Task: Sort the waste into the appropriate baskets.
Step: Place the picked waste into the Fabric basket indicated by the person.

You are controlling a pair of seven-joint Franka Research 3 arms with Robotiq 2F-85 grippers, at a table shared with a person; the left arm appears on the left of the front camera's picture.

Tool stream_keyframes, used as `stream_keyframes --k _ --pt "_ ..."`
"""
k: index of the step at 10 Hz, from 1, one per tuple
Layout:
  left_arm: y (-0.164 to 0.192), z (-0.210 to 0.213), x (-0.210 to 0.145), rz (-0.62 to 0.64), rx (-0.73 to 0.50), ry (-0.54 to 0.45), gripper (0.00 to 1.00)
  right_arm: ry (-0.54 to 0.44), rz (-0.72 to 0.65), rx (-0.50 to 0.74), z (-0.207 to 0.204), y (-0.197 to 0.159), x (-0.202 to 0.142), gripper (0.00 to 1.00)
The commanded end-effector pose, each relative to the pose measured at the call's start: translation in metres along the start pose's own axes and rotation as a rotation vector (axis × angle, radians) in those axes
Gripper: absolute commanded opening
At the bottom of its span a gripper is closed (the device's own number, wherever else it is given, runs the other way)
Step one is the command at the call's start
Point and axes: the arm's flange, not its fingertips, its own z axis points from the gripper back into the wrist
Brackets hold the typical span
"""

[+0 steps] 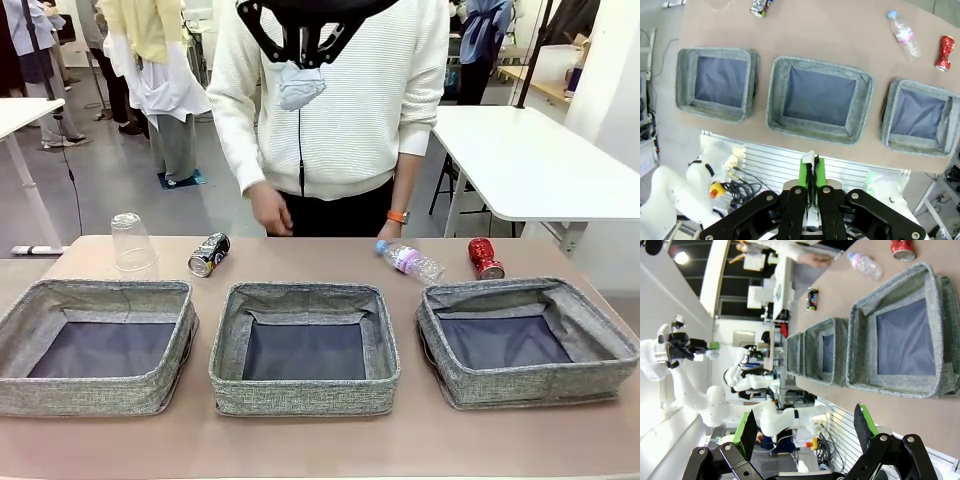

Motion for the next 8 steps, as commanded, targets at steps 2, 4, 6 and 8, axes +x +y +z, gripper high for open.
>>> stream_keyframes --k 2,4,6,8 --pt "0.0026 0.0018 0.0012 0.01 -0.011 0.007 0.05 -0.009 0.026 0.018 -0.0016 0.0013 0.0015 1.0" --pt "0.0026 0.0018 0.0012 0.01 -0.011 0.007 0.05 -0.009 0.026 0.018 -0.0016 0.0013 0.0015 1.0" --pt "0.0026 0.0018 0.0012 0.01 -0.011 0.007 0.05 -0.009 0.026 0.018 -0.0016 0.0013 0.0015 1.0" --pt "0.0026 0.0018 0.0012 0.01 -0.011 0.007 0.05 -0.009 0.026 0.018 -0.0016 0.0013 0.0015 1.0"
